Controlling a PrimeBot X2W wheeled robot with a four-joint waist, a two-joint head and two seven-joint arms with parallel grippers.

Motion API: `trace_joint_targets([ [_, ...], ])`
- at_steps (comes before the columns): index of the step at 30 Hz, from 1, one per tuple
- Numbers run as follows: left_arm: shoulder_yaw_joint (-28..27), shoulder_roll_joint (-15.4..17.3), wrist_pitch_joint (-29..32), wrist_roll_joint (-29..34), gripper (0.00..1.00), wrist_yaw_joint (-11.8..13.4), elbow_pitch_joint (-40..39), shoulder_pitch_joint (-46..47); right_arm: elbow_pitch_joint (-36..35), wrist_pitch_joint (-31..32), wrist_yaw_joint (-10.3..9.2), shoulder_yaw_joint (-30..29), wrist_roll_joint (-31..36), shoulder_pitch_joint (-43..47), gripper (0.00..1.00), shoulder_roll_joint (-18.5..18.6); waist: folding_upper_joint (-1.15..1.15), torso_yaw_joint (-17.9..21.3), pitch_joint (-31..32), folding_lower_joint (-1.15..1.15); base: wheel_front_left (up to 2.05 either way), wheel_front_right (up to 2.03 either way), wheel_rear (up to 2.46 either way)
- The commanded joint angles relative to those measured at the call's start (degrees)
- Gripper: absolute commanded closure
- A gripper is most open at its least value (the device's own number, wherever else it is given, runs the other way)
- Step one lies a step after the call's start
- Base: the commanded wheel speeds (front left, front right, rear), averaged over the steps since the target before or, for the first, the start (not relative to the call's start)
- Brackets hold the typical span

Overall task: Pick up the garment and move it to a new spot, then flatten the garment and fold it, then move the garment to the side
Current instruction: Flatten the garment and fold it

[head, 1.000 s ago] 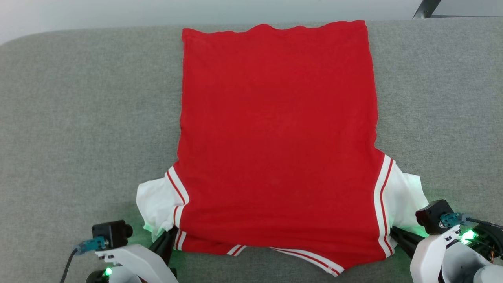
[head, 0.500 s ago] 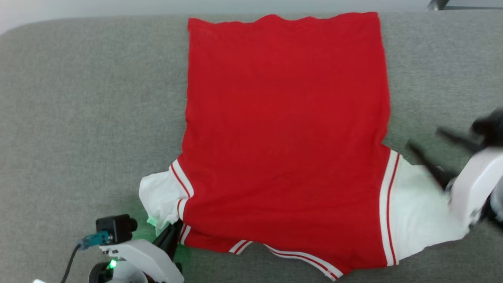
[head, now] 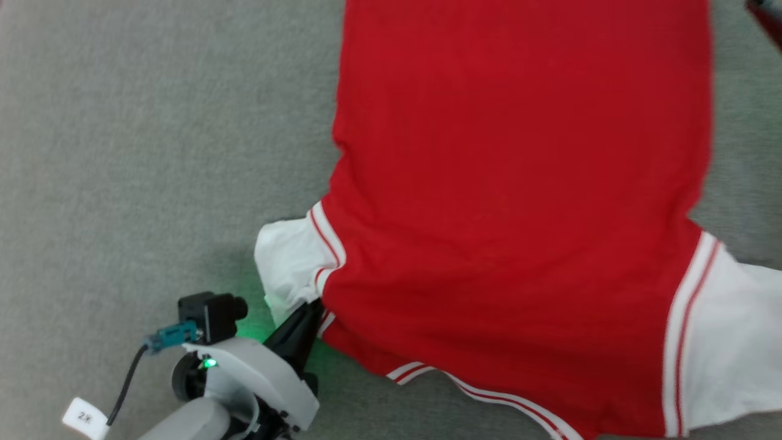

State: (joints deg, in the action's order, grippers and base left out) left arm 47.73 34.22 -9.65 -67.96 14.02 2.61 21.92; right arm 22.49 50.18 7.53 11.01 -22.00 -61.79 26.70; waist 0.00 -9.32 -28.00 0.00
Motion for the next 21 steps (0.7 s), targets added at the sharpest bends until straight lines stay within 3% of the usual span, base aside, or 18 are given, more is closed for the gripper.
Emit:
trace_joint_targets([
  [1, 0.71, -2.16, 1.52, -0.07, 1.00, 0.70, 2.36, 1.70, 3.75, 0.85, -0.09, 0.44, 2.08, -2.71, 0.00, -0.53, 0.00, -5.22, -5.35, 0.00, 0.00, 0.00, 0.00],
  [9, 1.36, -3.45, 1.34, 0.68, 1.00, 0.21, -0.11, 2.82, 21.14, 1.82, -0.09, 1.65, 10.35, -14.21, 0.00, -2.77, 0.00, -9.49, -9.40, 0.00, 0.00, 0.00, 0.00],
  [18, 0.71, -2.90, 1.27, -0.09, 1.00, 0.07, 0.48, 2.96, 32.20, -0.09, -0.06, 3.45, 15.52, -16.68, 0.00, -3.90, 0.00, -9.36, -11.37, 0.00, 0.00, 0.00, 0.00],
  [19, 0.63, -2.90, 1.27, -0.14, 1.00, 0.09, 0.58, 3.03, 33.08, -0.26, -0.04, 3.75, 15.65, -16.73, 0.09, -4.15, 0.00, -9.24, -11.38, 0.00, 0.00, 0.00, 0.00],
  [20, 0.55, -2.91, 1.37, -0.20, 1.00, 0.11, 0.64, 3.05, 33.87, -0.42, -0.03, 4.09, 15.63, -16.82, 0.53, -4.40, 0.00, -9.14, -11.39, 0.00, 0.00, 0.00, 0.00],
  [21, 0.53, -2.90, 1.41, -0.22, 1.00, 0.09, 0.69, 3.09, 34.43, -0.71, -0.02, 4.30, 15.65, -17.07, 0.64, -4.43, 0.00, -9.04, -11.42, 0.00, 0.00, 0.00, 0.00],
])
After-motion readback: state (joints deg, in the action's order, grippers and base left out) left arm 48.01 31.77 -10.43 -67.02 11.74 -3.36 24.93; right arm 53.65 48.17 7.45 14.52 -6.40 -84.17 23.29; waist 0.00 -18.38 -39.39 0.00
